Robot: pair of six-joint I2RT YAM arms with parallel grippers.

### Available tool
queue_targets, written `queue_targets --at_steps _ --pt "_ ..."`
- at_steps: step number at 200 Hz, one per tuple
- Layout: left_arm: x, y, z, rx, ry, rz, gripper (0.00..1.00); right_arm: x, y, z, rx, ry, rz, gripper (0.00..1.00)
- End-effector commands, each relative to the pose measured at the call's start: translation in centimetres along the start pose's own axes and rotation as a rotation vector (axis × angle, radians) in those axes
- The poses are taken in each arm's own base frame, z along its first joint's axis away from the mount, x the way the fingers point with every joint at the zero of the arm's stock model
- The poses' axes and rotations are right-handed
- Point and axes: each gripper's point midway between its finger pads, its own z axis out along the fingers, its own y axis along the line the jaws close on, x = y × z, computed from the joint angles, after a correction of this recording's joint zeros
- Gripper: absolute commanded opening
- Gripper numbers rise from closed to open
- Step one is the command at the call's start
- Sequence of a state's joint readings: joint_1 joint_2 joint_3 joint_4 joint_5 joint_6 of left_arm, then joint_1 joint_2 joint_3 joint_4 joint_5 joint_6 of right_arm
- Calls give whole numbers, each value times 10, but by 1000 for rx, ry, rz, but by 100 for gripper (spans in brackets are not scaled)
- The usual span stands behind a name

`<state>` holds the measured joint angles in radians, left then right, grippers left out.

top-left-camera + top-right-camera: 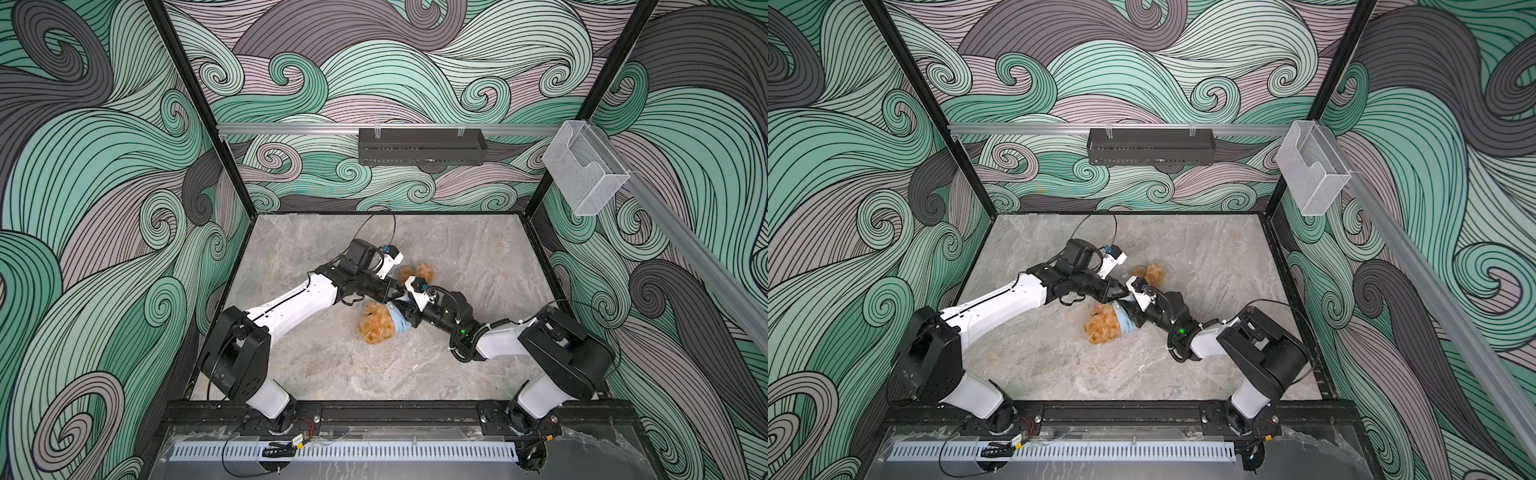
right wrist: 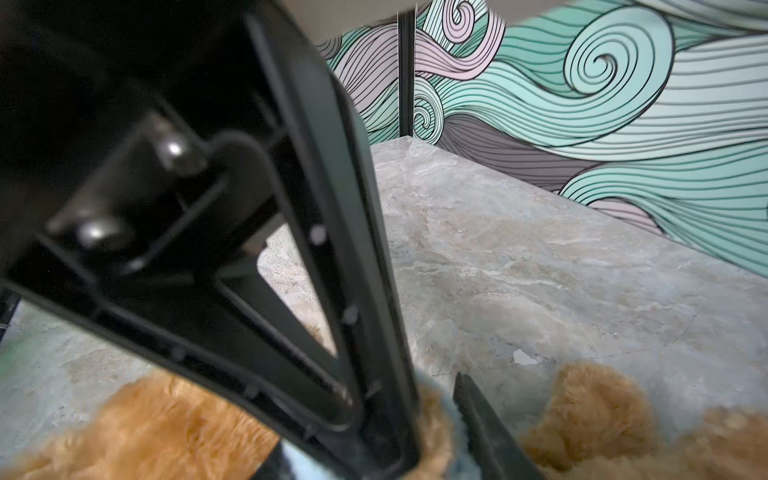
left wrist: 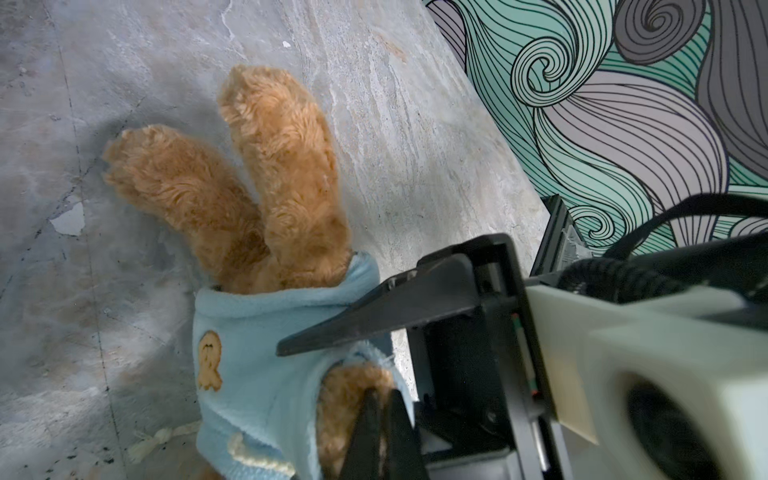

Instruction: Dress the teddy bear

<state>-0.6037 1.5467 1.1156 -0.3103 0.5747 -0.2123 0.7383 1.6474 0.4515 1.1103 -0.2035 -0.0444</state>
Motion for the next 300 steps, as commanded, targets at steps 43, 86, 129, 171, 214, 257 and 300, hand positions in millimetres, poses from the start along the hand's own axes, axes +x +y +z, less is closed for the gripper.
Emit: queue_targets --at_steps 43,86,129,171,214,257,300 --pt "-30 -6 -29 35 -120 -44 0 106 -9 -23 117 242 111 45" --pt "-30 9 -31 -12 -128 -38 0 130 -10 -36 161 321 134 50" --pt "-16 16 -20 -25 -67 57 0 106 -6 -38 132 215 109 48" --pt "-12 2 -2 59 -40 55 33 64 4 -30 52 68 121 63" --pt "-6 -9 13 100 -3 87 50 46 4 -33 47 10 125 68" --pt "-9 -17 29 154 23 77 54 33 6 -34 30 -27 145 64" --pt "-10 -24 39 192 46 77 51 20 5 -34 20 -59 157 54"
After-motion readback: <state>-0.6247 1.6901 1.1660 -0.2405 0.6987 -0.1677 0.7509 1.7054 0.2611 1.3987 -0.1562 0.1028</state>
